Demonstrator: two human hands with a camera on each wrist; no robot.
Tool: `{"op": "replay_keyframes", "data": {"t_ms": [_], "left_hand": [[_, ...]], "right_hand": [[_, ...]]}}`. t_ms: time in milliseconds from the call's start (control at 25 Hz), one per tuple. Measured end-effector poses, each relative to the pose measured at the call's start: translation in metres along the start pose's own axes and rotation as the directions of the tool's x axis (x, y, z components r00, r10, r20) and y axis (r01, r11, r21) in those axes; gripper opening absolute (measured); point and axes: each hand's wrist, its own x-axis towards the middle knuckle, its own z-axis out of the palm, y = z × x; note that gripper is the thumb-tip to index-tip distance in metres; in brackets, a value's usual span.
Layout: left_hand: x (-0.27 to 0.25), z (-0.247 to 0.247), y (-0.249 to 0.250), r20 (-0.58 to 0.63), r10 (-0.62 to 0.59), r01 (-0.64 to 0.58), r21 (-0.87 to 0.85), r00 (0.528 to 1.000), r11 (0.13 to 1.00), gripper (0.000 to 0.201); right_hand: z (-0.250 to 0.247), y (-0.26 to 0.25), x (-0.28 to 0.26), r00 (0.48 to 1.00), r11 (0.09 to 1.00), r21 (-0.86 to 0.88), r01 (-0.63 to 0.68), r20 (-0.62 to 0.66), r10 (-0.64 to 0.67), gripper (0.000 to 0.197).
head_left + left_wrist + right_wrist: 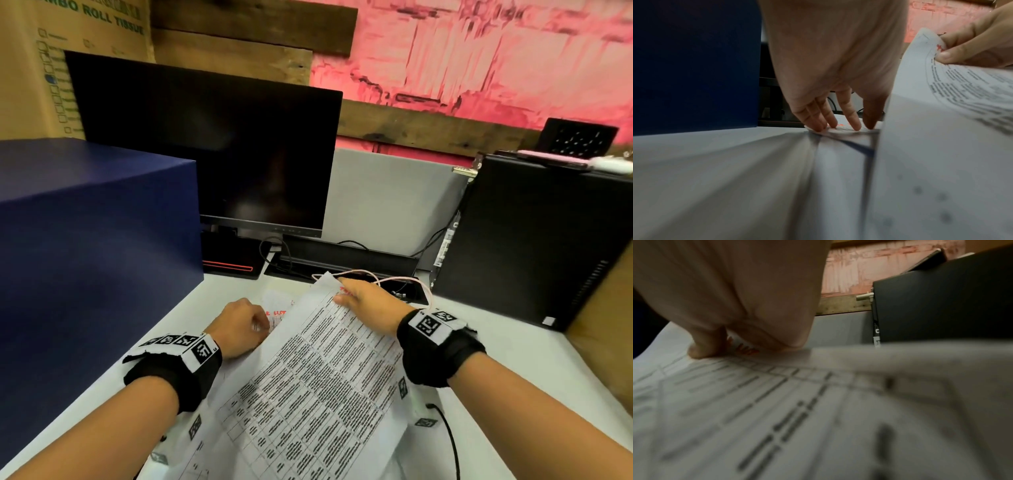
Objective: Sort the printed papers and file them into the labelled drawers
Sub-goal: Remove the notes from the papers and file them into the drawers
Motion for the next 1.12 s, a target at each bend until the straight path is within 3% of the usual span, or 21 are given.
{"op": "replay_keyframes", "data": {"t_ms": [200, 320, 480, 560, 640, 720, 840, 920, 1000, 1040, 1120], "left_hand": [[-0.005, -0.006, -0.004, 0.109, 0.038, -0.048, 0.086, 0.993, 0.995, 0.016], [-0.01, -0.02, 0.003, 0.197, 0.079, -0.097, 0.085, 0.977, 0.992, 0.025], [-0.009, -0.025, 0.021, 0.264, 0.035, -0.07, 0.127, 0.964, 0.989, 0.031], [-0.007, -0.02, 0.03, 0.254, 0.009, -0.051, 0.161, 0.967, 0.986, 0.036], [-0.009, -0.014, 0.041, 0.216, -0.007, -0.03, 0.166, 0.976, 0.986, 0.037], [-0.011, -0.008, 0.05, 0.195, -0.019, 0.001, 0.091, 0.981, 0.996, 0.054], [-0.015, -0.002, 0.057, 0.236, -0.031, 0.032, 0.003, 0.971, 0.999, 0.076], [-0.019, 0.0, 0.06, 0.281, -0.019, 0.013, 0.022, 0.959, 1.0, 0.07], [-0.021, -0.001, 0.058, 0.278, -0.008, 0.001, 0.024, 0.96, 1.0, 0.046], [-0.022, -0.004, 0.056, 0.239, -0.012, 0.012, 0.0, 0.971, 1.0, 0.031], [-0.023, -0.01, 0.047, 0.136, -0.058, 0.071, -0.093, 0.989, 0.993, 0.033]], "right_hand": [[-0.009, 0.01, -0.002, 0.996, 0.999, 0.0, -0.038, 0.084, 0.038, 0.019], [-0.014, 0.021, -0.007, 0.983, 0.986, -0.151, -0.074, 0.155, 0.097, 0.012], [-0.017, 0.02, -0.014, 0.927, 0.9, -0.429, -0.072, 0.305, 0.22, 0.023], [-0.016, 0.021, -0.015, 0.906, 0.867, -0.495, -0.06, 0.337, 0.256, 0.012], [-0.012, 0.023, -0.018, 0.893, 0.85, -0.523, -0.069, 0.348, 0.286, 0.026], [-0.005, 0.025, -0.021, 0.893, 0.852, -0.518, -0.075, 0.345, 0.288, 0.036], [0.007, 0.027, -0.026, 0.924, 0.9, -0.429, -0.075, 0.31, 0.225, 0.035], [0.007, 0.032, -0.029, 0.941, 0.911, -0.404, -0.082, 0.269, 0.204, 0.031], [0.0, 0.036, -0.035, 0.941, 0.906, -0.416, -0.078, 0.27, 0.205, 0.025], [-0.004, 0.038, -0.037, 0.936, 0.899, -0.431, -0.074, 0.282, 0.212, 0.022], [-0.014, 0.038, -0.042, 0.936, 0.882, -0.468, -0.056, 0.282, 0.209, 0.012]]}}
